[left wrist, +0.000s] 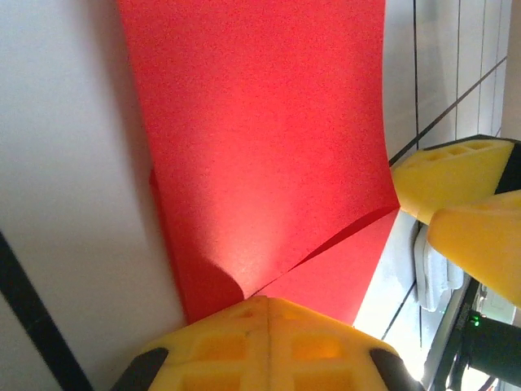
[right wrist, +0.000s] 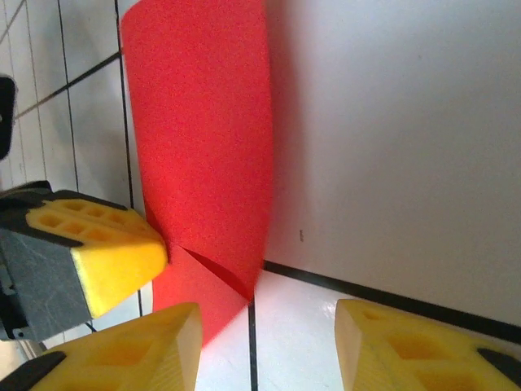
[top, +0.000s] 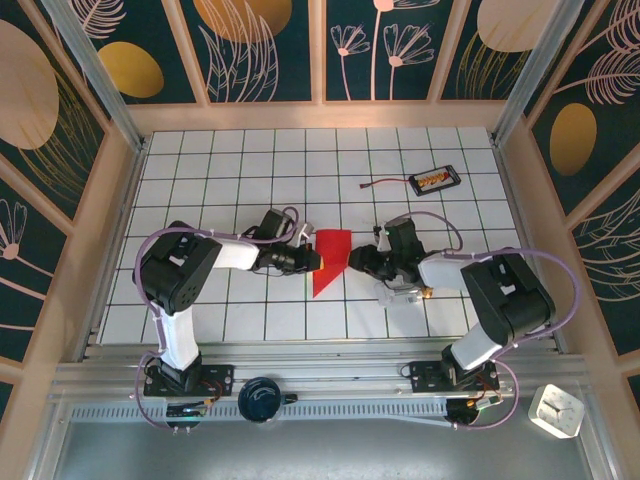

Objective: Fold a paper plane with a square sheet of paper (pick it up from the middle)
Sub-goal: Fold the wing for the fifth time at the center of the table.

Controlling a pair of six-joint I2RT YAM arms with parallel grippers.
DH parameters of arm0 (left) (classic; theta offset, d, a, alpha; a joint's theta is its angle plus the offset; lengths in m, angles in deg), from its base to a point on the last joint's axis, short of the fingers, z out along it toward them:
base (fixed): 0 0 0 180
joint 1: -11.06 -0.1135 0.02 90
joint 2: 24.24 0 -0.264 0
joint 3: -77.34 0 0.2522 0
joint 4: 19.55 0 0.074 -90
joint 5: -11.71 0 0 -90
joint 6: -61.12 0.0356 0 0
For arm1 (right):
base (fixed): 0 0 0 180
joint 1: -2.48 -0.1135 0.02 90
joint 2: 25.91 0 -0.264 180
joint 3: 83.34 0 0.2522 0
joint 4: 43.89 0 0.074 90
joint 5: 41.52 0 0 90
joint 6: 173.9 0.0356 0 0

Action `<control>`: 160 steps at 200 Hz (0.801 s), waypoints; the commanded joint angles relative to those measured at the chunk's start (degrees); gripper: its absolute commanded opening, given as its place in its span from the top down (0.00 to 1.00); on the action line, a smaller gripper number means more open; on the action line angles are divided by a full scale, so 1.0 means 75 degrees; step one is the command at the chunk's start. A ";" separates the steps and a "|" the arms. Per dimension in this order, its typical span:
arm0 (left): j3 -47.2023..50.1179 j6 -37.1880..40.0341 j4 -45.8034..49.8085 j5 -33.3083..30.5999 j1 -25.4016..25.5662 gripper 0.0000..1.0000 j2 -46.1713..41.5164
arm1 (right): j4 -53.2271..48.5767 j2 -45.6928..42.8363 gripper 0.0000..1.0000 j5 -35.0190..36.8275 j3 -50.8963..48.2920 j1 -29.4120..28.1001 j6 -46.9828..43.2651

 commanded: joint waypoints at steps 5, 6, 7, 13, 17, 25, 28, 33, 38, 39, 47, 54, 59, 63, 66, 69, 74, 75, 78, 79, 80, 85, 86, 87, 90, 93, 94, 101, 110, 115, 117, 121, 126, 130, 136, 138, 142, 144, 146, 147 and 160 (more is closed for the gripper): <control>0.0233 0.0175 0.0524 0.0094 -0.0020 1.00 -0.0049 | 0.0615 0.0327 0.59 -0.0379 0.0207 -0.0197 0.0261; 0.0233 0.0176 0.0524 0.0095 -0.0020 1.00 -0.0045 | 0.0625 0.0341 0.60 -0.0378 0.0214 -0.0200 0.0266; 0.0233 0.0177 0.0524 0.0101 -0.0020 1.00 -0.0049 | 0.0631 0.0348 0.60 -0.0378 0.0217 -0.0201 0.0269; 0.0220 0.0182 0.0523 0.0095 -0.0020 1.00 -0.0049 | 0.0647 0.0419 0.64 -0.0378 0.0261 -0.0222 0.0293; 0.0218 0.0178 0.0516 0.0087 -0.0020 1.00 -0.0062 | 0.0675 0.0456 0.67 -0.0378 0.0283 -0.0225 0.0314; 0.0215 0.0168 0.0512 0.0089 -0.0019 1.00 -0.0057 | 0.0728 0.0517 0.73 -0.0410 0.0303 -0.0237 0.0357; 0.0209 0.0167 0.0512 0.0087 -0.0020 1.00 -0.0054 | 0.0749 0.0538 0.75 -0.0422 0.0313 -0.0247 0.0370; 0.0205 0.0166 0.0503 0.0084 -0.0020 1.00 -0.0054 | 0.0775 0.0553 0.78 -0.0436 0.0325 -0.0268 0.0396; 0.0194 0.0159 0.0500 0.0073 -0.0024 1.00 -0.0062 | 0.0782 0.0571 0.80 -0.0448 0.0326 -0.0270 0.0426; 0.0196 0.0157 0.0494 0.0073 -0.0022 0.99 -0.0064 | 0.0779 0.0574 0.81 -0.0448 0.0326 -0.0271 0.0436; 0.0186 0.0145 0.0488 0.0056 -0.0020 0.99 -0.0080 | 0.0820 0.0561 0.85 -0.0437 0.0316 -0.0298 0.0494; 0.0186 0.0127 0.0461 0.0035 -0.0023 0.99 -0.0103 | 0.0831 0.0535 0.89 -0.0404 0.0297 -0.0307 0.0562; 0.0192 0.0130 0.0428 0.0015 -0.0026 0.98 -0.0121 | 0.0826 0.0509 0.90 -0.0380 0.0292 -0.0324 0.0623; 0.0205 0.0131 0.0402 -0.0009 -0.0020 0.97 -0.0148 | 0.0824 0.0473 0.92 -0.0357 0.0281 -0.0321 0.0681; 0.0208 0.0132 0.0385 -0.0036 -0.0020 0.96 -0.0176 | 0.0832 0.0448 0.93 -0.0341 0.0271 -0.0330 0.0732; 0.0214 0.0131 0.0373 -0.0070 -0.0017 0.95 -0.0201 | 0.0835 0.0431 0.94 -0.0322 0.0259 -0.0337 0.0798; 0.0232 0.0157 0.0354 -0.0130 -0.0011 0.94 -0.0264 | 0.0828 0.0395 0.96 -0.0292 0.0237 -0.0344 0.0926; 0.0238 0.0161 0.0357 -0.0146 -0.0010 0.94 -0.0276 | 0.0826 0.0387 0.96 -0.0288 0.0235 -0.0343 0.0956; 0.0245 0.0184 0.0343 -0.0195 -0.0008 0.94 -0.0318 | 0.0834 0.0355 0.97 -0.0285 0.0217 -0.0349 0.1047; 0.0245 0.0193 0.0339 -0.0213 -0.0008 0.93 -0.0332 | 0.0835 0.0349 0.97 -0.0279 0.0213 -0.0352 0.1069; 0.0251 0.0203 0.0338 -0.0229 -0.0002 0.93 -0.0351 | 0.0841 0.0335 0.97 -0.0276 0.0211 -0.0347 0.1080; 0.0279 0.0238 0.0319 -0.0328 0.0001 0.91 -0.0440 | 0.0860 0.0284 0.98 -0.0263 0.0185 -0.0355 0.1256; 0.0285 0.0249 0.0316 -0.0350 0.0008 0.91 -0.0457 | 0.0865 0.0273 0.98 -0.0262 0.0179 -0.0355 0.1291; 0.0294 0.0260 0.0308 -0.0373 0.0012 0.91 -0.0472 | 0.0868 0.0255 0.98 -0.0262 0.0177 -0.0360 0.1308; 0.0317 0.0286 0.0302 -0.0437 0.0013 0.89 -0.0535 | 0.0886 0.0223 0.98 -0.0255 0.0149 -0.0374 0.1412; 0.0340 0.0302 0.0282 -0.0507 0.0024 0.88 -0.0594 | 0.0888 0.0183 0.98 -0.0241 0.0133 -0.0386 0.1498; 0.0351 0.0316 0.0280 -0.0533 0.0026 0.88 -0.0622 | 0.0897 0.0164 0.98 -0.0234 0.0124 -0.0394 0.1546; 0.0389 0.0406 0.0266 -0.0691 0.0060 0.85 -0.0767 | 0.0905 0.0058 0.98 -0.0167 0.0087 -0.0438 0.1768; 0.0459 0.0518 0.0223 -0.0906 0.0145 0.80 -0.0969 | 0.0837 -0.0067 0.99 -0.0042 0.0073 -0.0510 0.2004; 0.0494 0.0582 0.0209 -0.1040 0.0197 0.77 -0.1092 | 0.0781 -0.0140 0.99 0.0036 0.0071 -0.0541 0.2139; 0.0509 0.0610 0.0199 -0.1093 0.0225 0.76 -0.1145 | 0.0763 -0.0161 0.99 0.0077 0.0069 -0.0542 0.2197; 0.0550 0.0655 0.0166 -0.1220 0.0279 0.74 -0.1243 | 0.0742 -0.0216 0.99 0.0136 0.0063 -0.0542 0.2314; 0.0603 0.0716 0.0119 -0.1367 0.0359 0.72 -0.1386 | 0.0727 -0.0267 0.99 0.0209 0.0057 -0.0699 0.2456; 0.0650 0.0771 0.0081 -0.1503 0.0415 0.70 -0.1422 | 0.0718 -0.0294 0.99 0.0260 0.0049 -0.0757 0.2563; 0.0736 0.0850 0.0044 -0.1749 0.0519 0.68 -0.1739 | 0.0671 -0.0351 0.99 0.0352 0.0053 -0.0841 0.2729; 0.0769 0.0888 0.0034 -0.1815 0.0543 0.68 -0.1796 | 0.0653 -0.0357 0.99 0.0381 0.0056 -0.0866 0.2787; 0.0817 0.0949 0.0015 -0.1993 0.0611 0.67 -0.1917 | 0.0637 -0.0379 0.99 0.0430 0.0045 -0.0898 0.2891; 0.0842 0.0997 0.0004 -0.2087 0.0659 0.66 -0.1972 | 0.0630 -0.0388 0.99 0.0454 0.0048 -0.0933 0.2954; 0.0880 0.1036 -0.0017 -0.2164 0.0695 0.66 -0.2039 | 0.0617 -0.0393 0.99 0.0468 0.0046 -0.0956 0.3007; 0.0897 0.1058 -0.0022 -0.2223 0.0707 0.66 -0.2066 | 0.0615 -0.0406 1.00 0.0473 0.0039 -0.0966 0.3034; 0.1169 0.1264 -0.0184 -0.2778 0.0940 0.64 -0.2453 | 0.0634 -0.0470 1.00 0.0557 -0.0023 -0.1067 0.3397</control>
